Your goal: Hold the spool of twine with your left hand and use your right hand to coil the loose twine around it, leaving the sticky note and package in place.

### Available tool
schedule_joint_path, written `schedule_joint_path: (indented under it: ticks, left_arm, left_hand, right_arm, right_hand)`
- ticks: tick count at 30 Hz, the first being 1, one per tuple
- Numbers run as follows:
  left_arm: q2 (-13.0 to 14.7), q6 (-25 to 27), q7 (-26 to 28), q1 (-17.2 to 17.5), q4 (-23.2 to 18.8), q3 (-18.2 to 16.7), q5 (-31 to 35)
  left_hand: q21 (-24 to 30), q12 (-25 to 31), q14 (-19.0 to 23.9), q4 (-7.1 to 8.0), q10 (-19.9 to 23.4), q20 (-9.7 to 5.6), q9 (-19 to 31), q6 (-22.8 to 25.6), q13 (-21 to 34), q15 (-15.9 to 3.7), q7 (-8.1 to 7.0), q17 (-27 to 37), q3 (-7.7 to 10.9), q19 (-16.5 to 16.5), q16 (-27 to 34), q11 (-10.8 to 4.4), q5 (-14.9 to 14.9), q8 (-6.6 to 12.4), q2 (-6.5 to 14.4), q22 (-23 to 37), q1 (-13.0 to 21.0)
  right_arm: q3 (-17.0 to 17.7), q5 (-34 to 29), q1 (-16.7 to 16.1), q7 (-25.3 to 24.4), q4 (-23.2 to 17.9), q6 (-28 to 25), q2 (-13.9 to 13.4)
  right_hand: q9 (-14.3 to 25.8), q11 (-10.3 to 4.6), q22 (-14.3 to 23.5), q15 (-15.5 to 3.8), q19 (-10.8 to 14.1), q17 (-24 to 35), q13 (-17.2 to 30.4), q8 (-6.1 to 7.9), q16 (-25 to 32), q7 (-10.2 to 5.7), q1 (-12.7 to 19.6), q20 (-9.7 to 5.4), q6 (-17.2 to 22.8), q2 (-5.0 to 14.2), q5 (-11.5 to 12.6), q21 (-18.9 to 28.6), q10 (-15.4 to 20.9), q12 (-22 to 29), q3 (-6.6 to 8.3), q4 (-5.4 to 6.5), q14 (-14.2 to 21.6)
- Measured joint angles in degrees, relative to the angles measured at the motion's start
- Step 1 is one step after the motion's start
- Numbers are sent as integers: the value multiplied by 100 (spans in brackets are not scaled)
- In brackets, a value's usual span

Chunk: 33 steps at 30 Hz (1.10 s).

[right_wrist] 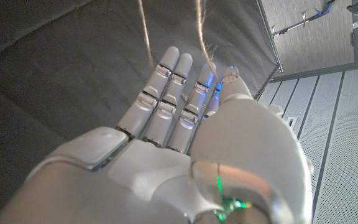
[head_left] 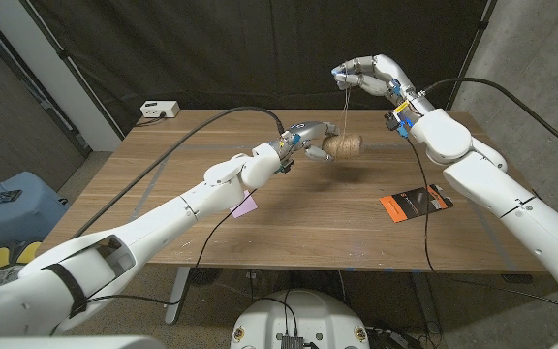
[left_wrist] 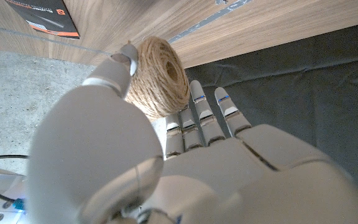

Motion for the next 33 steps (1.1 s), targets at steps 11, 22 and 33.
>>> schedule_joint_path:
  ticks: [11, 22, 33]
  left_arm:
    - [100, -19, -59, 94, -146, -87, -2]
    - [151, -82, -73, 169, -254, -164, -23]
    - [194, -177, -78, 235, -357, -229, -44]
  left_hand:
    - [0, 0, 0, -8, 0, 0, 0, 0, 0, 0, 0, 0, -22, 0, -20, 0, 22, 0, 4, 0, -4]
    - [0, 0, 0, -8, 0, 0, 0, 0, 0, 0, 0, 0, -22, 0, -23, 0, 22, 0, 6, 0, -6]
    - [0, 0, 0, -9, 0, 0, 0, 0, 0, 0, 0, 13, -22, 0, -22, 0, 21, 0, 12, 0, -12]
  right_arm:
    - [43, -2, 19, -23, 125, -25, -49]
    - [42, 5, 62, -24, 282, -31, -64]
    - [-14, 44, 127, -9, 475, -87, -61]
  right_hand:
    - [0, -16, 0, 0, 0, -1, 0, 0, 0, 0, 0, 0, 0, 0, 0, -1, -16, 0, 0, 0, 0]
    - [0, -16, 0, 0, -22, -1, 0, -39, 0, 0, 0, 21, 0, 0, 0, -2, -16, 0, 0, 0, 0]
    - [0, -16, 0, 0, -22, 27, 0, -39, -48, 0, 0, 20, 0, 0, 0, -4, -16, -41, 0, 0, 0]
